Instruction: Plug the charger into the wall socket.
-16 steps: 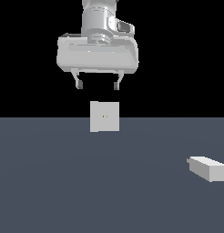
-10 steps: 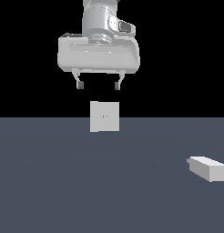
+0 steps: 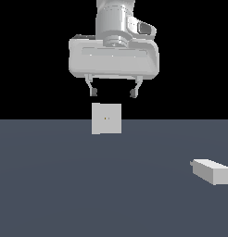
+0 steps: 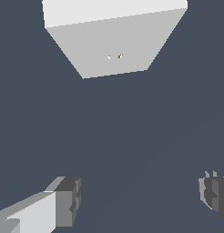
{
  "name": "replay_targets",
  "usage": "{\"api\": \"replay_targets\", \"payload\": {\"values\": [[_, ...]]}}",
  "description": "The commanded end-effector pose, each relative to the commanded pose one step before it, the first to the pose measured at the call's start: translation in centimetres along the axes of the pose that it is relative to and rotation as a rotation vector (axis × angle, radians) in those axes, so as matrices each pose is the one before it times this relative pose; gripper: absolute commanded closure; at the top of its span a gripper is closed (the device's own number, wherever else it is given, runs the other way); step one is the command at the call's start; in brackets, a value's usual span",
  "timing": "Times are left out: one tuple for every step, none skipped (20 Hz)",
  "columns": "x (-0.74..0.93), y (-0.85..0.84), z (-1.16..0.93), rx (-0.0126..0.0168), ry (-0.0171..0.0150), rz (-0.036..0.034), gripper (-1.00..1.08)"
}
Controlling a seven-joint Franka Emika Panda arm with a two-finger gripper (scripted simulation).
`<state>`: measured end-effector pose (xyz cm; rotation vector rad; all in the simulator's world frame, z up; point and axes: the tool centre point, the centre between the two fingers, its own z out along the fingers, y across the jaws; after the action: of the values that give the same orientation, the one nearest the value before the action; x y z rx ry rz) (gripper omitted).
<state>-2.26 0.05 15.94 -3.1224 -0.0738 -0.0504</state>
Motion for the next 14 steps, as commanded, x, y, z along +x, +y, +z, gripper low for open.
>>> {"api": "replay_targets", "payload": {"values": [[-1.014, 1.496, 0.818, -0.00188, 0.00973, -0.00556, -0.92], [-0.451, 0.667, 0.37, -0.00075, 0.00471, -0.00304, -0.92], [-0.472, 0.702, 0.389, -0.0008, 0.00495, -0.00319, -0.92], [-0.491, 0.734, 0.408, -0.00084, 0.00514, -0.00332, -0.92], [-0.507, 0.76, 0.422, -0.00089, 0.00536, -0.00346, -0.92], [-0.514, 0.778, 0.434, -0.00091, 0.00542, -0.0035, -0.92], [-0.505, 0.769, 0.428, -0.0009, 0.00539, -0.00348, -0.92], [-0.495, 0.76, 0.424, -0.00087, 0.0053, -0.00342, -0.92], [-0.483, 0.747, 0.418, -0.00084, 0.0052, -0.00337, -0.92], [-0.47, 0.734, 0.413, -0.00079, 0.00504, -0.00327, -0.92], [-0.454, 0.714, 0.401, -0.00074, 0.00495, -0.0032, -0.92], [-0.436, 0.692, 0.391, -0.00067, 0.00478, -0.0031, -0.92], [-0.414, 0.665, 0.376, -0.00057, 0.00461, -0.00299, -0.92], [-0.387, 0.629, 0.358, -0.00047, 0.00435, -0.00283, -0.92]]}}
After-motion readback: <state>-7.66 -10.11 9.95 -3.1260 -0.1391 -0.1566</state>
